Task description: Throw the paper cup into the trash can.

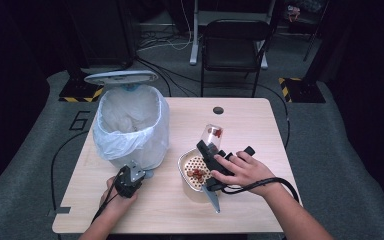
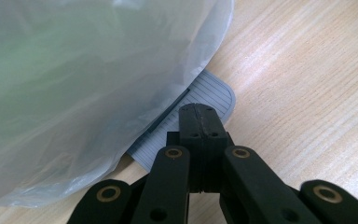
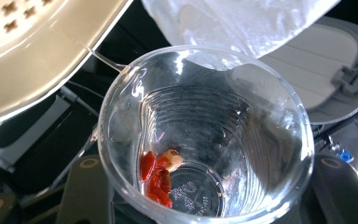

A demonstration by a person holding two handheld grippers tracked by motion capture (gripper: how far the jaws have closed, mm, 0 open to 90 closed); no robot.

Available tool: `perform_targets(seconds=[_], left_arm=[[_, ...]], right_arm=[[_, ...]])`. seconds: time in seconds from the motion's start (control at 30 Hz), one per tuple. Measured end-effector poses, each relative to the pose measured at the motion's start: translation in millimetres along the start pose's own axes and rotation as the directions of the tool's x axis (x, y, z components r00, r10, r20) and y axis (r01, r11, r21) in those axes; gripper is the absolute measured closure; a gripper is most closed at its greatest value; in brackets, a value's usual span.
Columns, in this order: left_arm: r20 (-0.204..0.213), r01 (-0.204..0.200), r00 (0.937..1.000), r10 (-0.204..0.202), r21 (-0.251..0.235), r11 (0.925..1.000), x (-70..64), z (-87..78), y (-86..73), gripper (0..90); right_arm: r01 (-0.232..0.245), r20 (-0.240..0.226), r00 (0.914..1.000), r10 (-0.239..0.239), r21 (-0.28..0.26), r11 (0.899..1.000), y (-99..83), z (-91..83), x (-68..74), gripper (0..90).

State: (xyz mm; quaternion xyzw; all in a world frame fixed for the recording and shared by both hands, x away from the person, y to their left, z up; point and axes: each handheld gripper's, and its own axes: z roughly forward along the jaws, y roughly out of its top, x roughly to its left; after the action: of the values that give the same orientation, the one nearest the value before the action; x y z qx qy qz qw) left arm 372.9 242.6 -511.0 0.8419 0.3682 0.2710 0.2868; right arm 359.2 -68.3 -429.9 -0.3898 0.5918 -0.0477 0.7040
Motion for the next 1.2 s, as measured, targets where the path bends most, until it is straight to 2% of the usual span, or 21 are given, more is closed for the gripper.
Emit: perform_targets(seconds=[0.03,0.27,0.3,0.37,0.57,0.67,0.83,0.87,0.97,1.0,1.13,1.2], left_arm=[[0.0,0.0,1.0,0.0,0.0,1.0,0.1,0.0,0.0,90.0],[0.001,0.0,1.0,0.0,0.002,1.0,0.0,-0.1,0.0,90.0],[0.001,-0.002,1.0,0.002,0.003,1.0,0.1,-0.3,0.1,90.0],[0.001,0.0,1.0,0.0,0.001,1.0,0.0,-0.1,0.0,90.0],[0.002,0.001,1.0,-0.001,0.004,1.0,-0.2,-0.3,0.1,90.0],[0.001,0.001,1.0,-0.001,0.003,1.0,-0.2,-0.2,0.1,90.0],[0.0,0.0,1.0,0.0,0.005,1.0,-0.2,-0.3,0.1,90.0],[0.0,0.0,1.0,0.0,0.004,1.0,-0.3,-0.2,0.1,90.0],[-0.008,0.001,1.0,-0.001,-0.003,1.0,-0.7,0.4,-0.2,90.0],[0.001,0.0,1.0,0.0,0.006,1.0,-0.2,-0.4,0.2,90.0],[-0.008,0.001,1.0,-0.001,-0.004,1.0,-0.8,0.4,-0.1,90.0],[-0.008,0.001,1.0,-0.001,-0.004,1.0,-0.9,0.4,-0.1,90.0]], right_arm=[[0.001,0.012,0.9999,-0.001,0.003,1.0,-0.4,0.0,0.5,40.6],[-0.001,0.005,1.0,0.001,0.004,1.0,-0.2,-0.3,0.4,40.3],[-0.03,-0.008,0.9995,0.03,0.003,1.0,-0.5,-0.5,1.2,40.3],[-0.005,-0.007,1.0,0.005,-0.003,1.0,0.4,-0.2,-0.9,40.3],[-0.015,-0.006,0.9999,0.015,-0.005,1.0,0.7,-0.9,-2.9,40.3],[-0.012,-0.024,0.9996,0.012,-0.01,1.0,0.2,-0.8,-4.3,40.3],[-0.023,-0.014,0.9996,0.023,-0.012,1.0,0.6,-1.0,-3.9,40.3],[-0.019,-0.028,0.9994,0.019,-0.015,1.0,0.4,-0.6,-4.5,40.3],[-0.023,-0.019,0.9996,0.023,-0.013,1.0,0.2,-0.7,-4.3,40.3],[-0.025,-0.023,0.9994,0.025,-0.014,1.0,-0.1,-0.6,-4.5,40.3],[-0.041,-0.021,0.9989,0.041,-0.014,0.999,-1.6,-1.0,-6.8,40.2],[-0.066,-0.015,0.9977,0.066,-0.015,0.998,-2.3,-1.1,-7.0,40.2]])
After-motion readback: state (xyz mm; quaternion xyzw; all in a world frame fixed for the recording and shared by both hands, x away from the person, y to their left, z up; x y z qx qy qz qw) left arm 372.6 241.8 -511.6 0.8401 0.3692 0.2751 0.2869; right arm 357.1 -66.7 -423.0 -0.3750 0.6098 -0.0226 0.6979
